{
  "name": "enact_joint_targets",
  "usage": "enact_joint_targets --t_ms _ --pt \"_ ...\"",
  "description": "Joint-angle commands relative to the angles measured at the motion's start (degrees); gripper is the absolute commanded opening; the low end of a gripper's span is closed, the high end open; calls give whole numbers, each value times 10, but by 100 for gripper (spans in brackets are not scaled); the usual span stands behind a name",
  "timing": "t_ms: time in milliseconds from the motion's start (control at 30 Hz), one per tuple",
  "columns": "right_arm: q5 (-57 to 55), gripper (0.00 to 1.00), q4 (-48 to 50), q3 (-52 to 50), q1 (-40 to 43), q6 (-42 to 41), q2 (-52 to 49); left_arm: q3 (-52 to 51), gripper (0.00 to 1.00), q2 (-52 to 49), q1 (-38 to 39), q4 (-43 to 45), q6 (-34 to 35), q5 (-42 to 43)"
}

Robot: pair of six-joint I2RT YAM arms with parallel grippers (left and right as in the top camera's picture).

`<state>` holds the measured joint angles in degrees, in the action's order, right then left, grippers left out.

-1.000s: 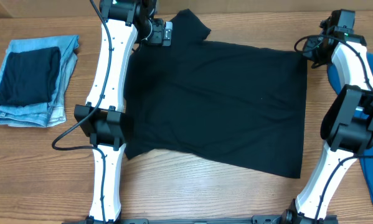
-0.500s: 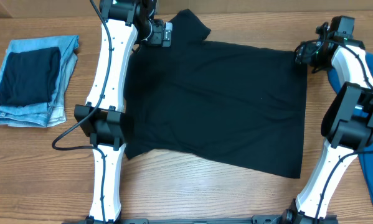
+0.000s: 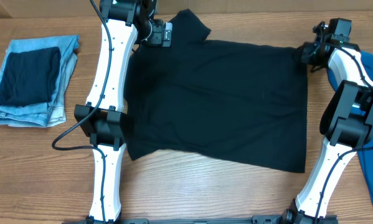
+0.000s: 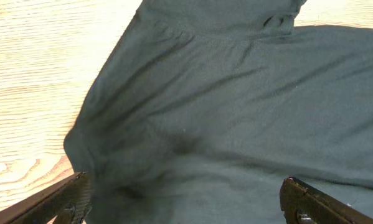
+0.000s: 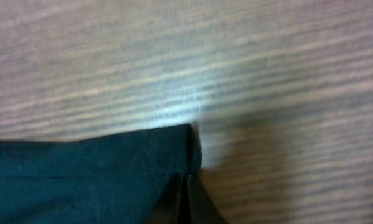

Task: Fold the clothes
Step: 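Tug the upper right corner rightward with the right gripper, then release, then move both grippers down to the t-shirt's bottom hem corners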

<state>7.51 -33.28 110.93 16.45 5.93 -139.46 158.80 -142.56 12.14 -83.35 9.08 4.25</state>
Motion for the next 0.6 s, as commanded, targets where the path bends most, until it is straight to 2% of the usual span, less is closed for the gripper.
enact_joint_targets --t_ms 0,233,267,300,367,400,433,567 --pt "1 4 24 -1 0 1 -9 3 100 4 3 3 8 -5" --pt "1 4 79 -1 0 1 -9 3 100 4 2 11 8 -13" --pt "1 22 87 -1 0 1 -9 3 100 4 3 12 7 -22" --pt "1 67 88 0 0 0 -8 3 100 4 3 13 3 -30" --pt "1 83 82 8 0 -1 -3 4 100 6 2 14 -1 -62" --pt "1 95 75 12 0 -1 3 4 100 7 2 14 -1 -74" --pt "1 100 70 17 0 -1 10 5 100 10 2 13 -1 -86" --pt "1 100 14 40 -4 -2 46 7 100 38 2 17 -1 -75"
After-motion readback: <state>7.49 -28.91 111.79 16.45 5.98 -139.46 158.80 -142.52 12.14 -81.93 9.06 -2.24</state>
